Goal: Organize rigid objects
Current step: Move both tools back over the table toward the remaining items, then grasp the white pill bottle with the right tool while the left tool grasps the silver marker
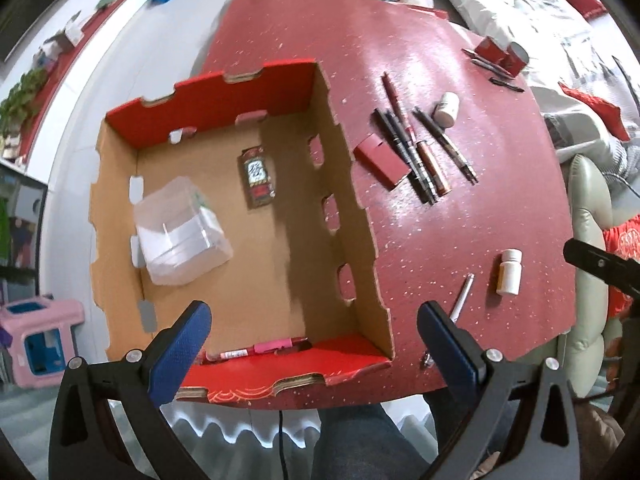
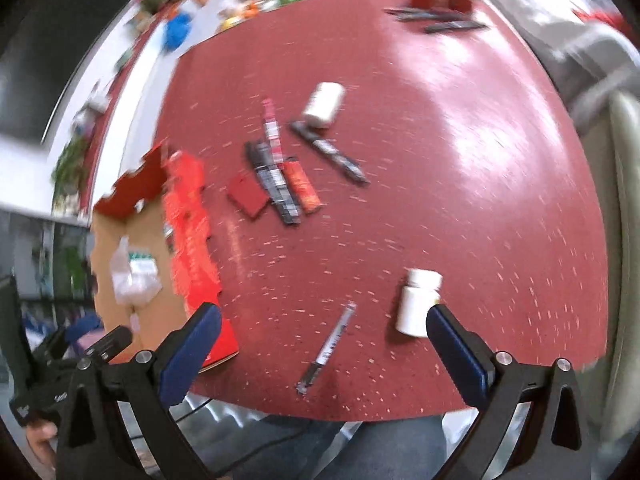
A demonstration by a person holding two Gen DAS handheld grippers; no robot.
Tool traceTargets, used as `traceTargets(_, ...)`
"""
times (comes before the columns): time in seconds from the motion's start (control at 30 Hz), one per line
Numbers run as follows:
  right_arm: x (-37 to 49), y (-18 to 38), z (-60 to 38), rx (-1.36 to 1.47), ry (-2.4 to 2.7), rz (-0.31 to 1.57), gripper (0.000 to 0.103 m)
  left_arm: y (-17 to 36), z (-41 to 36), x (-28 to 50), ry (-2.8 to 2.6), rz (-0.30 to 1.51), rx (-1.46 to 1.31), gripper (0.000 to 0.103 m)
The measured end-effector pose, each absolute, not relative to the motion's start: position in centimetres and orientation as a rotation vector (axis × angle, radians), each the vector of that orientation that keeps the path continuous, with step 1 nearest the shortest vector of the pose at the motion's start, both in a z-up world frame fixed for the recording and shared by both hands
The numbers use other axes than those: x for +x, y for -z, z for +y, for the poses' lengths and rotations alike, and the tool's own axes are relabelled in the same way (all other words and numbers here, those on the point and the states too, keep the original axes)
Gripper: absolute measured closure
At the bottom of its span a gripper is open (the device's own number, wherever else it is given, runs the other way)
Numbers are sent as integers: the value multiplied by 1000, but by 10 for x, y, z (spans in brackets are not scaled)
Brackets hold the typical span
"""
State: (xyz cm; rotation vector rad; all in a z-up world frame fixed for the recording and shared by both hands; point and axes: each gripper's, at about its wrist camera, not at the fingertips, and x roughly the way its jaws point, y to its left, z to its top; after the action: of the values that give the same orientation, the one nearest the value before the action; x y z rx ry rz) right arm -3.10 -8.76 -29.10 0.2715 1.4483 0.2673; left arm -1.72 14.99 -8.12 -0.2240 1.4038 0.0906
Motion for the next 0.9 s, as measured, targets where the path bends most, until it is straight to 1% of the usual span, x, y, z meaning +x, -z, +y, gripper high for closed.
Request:
traceTargets(0.23, -57, 340, -135, 426, -127, 1597, 0, 88, 115, -14, 23, 1457, -116, 0)
traceTargets(0.47, -77, 358, -155, 421, -68, 1660, 0, 89, 42, -7, 258, 1451, 44, 0)
traceTargets(0.57, -81, 365, -163, 396, -59, 1687, 0, 99, 3, -6, 330, 1467, 118, 0)
traceTargets(0.7, -79, 372, -175, 356, -62, 1708, 0, 134, -36, -2, 308, 1508, 207, 0)
traceTargets(0.8, -76, 378, -184, 329, -70, 1730, 0, 166, -52, 1, 251, 1547, 266, 0)
traceTargets(0.9, -75, 383, -189, 294, -93, 1748, 0, 191, -58, 1, 227, 1580, 257, 0)
